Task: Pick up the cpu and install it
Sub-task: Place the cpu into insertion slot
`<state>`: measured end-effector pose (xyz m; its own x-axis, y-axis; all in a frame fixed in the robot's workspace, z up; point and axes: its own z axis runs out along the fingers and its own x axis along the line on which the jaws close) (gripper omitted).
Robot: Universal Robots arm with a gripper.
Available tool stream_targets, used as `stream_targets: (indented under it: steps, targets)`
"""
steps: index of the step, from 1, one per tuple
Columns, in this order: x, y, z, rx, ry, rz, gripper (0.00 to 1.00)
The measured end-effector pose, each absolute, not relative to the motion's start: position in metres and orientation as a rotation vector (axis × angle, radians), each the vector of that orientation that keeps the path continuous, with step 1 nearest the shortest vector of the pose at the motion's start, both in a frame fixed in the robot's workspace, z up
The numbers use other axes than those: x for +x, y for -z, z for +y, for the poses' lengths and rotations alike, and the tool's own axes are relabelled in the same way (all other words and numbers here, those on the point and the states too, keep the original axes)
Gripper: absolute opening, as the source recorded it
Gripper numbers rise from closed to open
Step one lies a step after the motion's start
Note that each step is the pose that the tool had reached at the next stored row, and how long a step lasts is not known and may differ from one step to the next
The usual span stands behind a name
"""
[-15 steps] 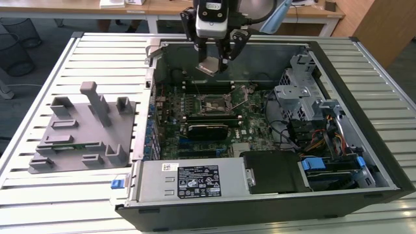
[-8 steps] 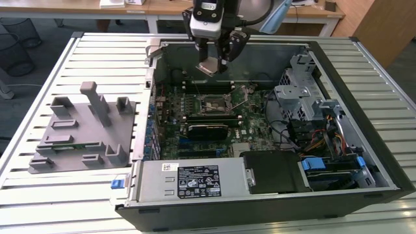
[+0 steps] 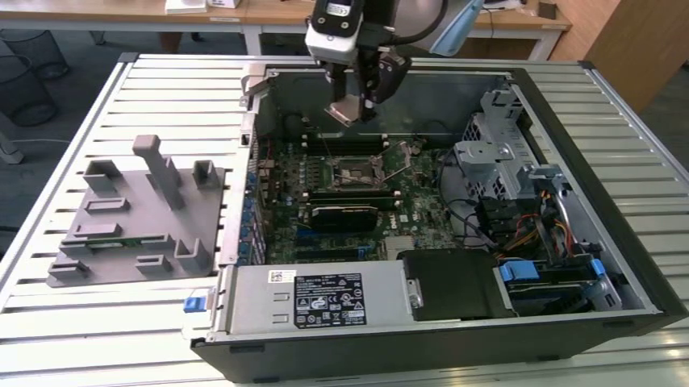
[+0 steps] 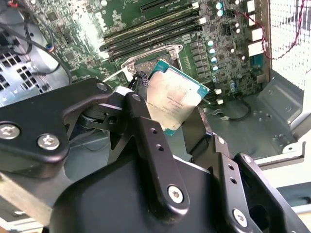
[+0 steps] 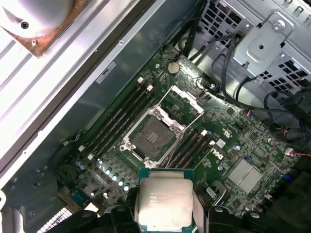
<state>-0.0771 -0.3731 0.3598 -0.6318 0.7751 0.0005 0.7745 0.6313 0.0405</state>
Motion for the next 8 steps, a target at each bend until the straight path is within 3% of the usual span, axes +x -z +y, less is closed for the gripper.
stream_targets:
  steps: [8]
  targets:
    - [-0.0771, -0.3587, -0.3729, 1.516, -0.056, 2.729, 0.53]
